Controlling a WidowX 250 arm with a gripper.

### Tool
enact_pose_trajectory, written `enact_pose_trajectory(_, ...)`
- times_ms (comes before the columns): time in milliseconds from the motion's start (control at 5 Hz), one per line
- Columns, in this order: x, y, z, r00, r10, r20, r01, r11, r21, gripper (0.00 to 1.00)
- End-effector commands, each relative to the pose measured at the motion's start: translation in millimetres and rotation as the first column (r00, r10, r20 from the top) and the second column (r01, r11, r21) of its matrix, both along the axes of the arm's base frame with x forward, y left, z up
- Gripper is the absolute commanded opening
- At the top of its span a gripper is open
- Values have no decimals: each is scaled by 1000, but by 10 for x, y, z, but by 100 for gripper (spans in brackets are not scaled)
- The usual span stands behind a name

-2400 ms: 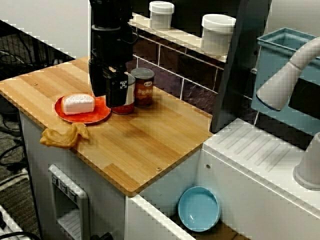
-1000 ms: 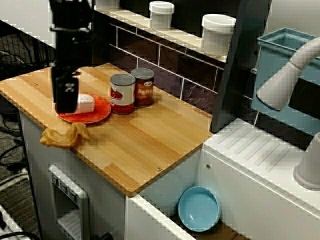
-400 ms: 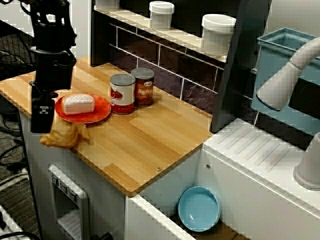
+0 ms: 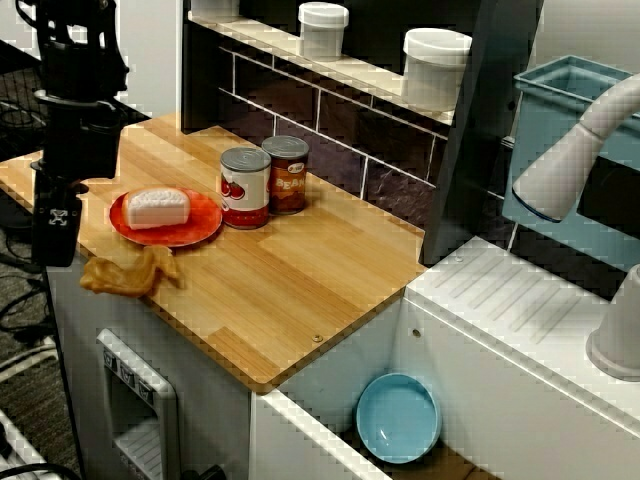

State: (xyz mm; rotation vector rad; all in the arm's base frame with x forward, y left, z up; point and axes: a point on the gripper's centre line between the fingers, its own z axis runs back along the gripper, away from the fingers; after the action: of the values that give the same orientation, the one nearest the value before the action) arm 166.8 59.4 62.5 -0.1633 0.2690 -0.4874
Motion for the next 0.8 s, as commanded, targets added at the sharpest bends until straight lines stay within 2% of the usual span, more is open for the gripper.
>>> enact_pose_trajectory(0,-31,74,-85,998,43,39,-46,996,82,100)
enact_pose_trajectory(200,-66,44,-184,991,86,103,-101,983,151,100)
enact_pose_trajectory(400,-80,23,-254,987,99,126,-122,975,188,100)
enact_pose_trajectory(600,-104,-8,-316,981,126,145,-153,968,199,100)
